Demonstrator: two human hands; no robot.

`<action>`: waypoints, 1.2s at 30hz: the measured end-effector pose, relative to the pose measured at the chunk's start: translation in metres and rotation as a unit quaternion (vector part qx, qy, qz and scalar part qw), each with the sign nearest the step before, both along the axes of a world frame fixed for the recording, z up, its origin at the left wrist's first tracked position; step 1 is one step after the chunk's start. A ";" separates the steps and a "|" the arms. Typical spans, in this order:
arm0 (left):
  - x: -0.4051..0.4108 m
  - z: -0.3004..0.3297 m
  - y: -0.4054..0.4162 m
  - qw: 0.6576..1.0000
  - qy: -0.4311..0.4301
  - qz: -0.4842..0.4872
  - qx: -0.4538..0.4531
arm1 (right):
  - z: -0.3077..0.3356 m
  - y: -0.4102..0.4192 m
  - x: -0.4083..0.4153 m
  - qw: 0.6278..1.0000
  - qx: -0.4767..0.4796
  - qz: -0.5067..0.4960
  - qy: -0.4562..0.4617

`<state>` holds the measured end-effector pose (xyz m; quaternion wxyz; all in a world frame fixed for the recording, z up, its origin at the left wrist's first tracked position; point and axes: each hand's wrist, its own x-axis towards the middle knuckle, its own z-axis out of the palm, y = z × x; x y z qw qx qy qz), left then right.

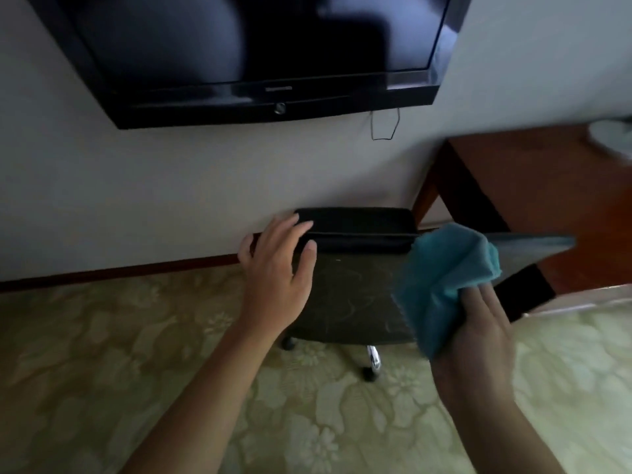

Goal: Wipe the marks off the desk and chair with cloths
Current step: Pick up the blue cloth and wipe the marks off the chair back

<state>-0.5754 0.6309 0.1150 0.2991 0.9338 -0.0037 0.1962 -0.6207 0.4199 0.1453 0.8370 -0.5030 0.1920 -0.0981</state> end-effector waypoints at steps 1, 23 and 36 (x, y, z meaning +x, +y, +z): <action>0.002 -0.009 0.004 1.000 -0.015 -0.010 0.009 | -0.007 0.011 0.001 0.997 -0.061 -0.043 -0.032; 0.074 -0.137 0.056 0.912 -0.201 -0.041 -0.354 | -0.150 0.091 0.146 0.490 -0.667 -0.377 -0.416; 0.075 -0.140 0.063 0.914 -0.193 0.002 -0.356 | -0.094 0.127 0.115 0.361 -0.776 -0.285 -0.433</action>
